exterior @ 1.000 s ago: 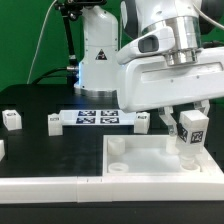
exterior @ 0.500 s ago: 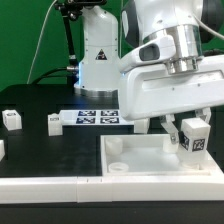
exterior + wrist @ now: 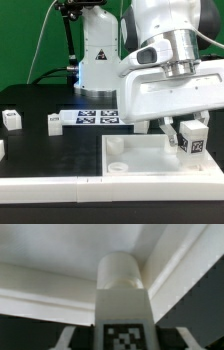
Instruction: Assemble one leg
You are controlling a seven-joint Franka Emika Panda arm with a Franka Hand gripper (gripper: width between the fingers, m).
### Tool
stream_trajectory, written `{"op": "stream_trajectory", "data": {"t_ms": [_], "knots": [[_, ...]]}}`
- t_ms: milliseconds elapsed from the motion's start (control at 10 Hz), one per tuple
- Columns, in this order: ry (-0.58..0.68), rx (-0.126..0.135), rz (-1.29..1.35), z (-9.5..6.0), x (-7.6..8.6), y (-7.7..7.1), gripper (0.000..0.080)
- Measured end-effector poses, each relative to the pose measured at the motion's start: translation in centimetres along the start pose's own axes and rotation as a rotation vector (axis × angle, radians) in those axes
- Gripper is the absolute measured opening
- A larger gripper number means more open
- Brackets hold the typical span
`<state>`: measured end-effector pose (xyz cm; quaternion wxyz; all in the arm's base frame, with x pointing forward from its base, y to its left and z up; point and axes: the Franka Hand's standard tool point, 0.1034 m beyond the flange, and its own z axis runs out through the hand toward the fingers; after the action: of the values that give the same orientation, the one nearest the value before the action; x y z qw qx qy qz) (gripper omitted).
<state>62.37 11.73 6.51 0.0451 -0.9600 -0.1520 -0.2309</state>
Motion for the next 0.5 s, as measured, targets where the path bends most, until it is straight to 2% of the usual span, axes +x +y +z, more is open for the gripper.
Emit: {"op": "stream_trajectory", "data": {"t_ms": [100,200,300,400,500], "knots": [[0.0,0.0,0.0,0.0,0.0,0.0,0.0367],[0.0,0.0,0.0,0.0,0.0,0.0,0.0565],[0.0,0.0,0.0,0.0,0.0,0.0,0.0565],[0.0,0.0,0.0,0.0,0.0,0.0,0.0623],[0.0,0.0,0.0,0.0,0.0,0.0,0.0644]]}}
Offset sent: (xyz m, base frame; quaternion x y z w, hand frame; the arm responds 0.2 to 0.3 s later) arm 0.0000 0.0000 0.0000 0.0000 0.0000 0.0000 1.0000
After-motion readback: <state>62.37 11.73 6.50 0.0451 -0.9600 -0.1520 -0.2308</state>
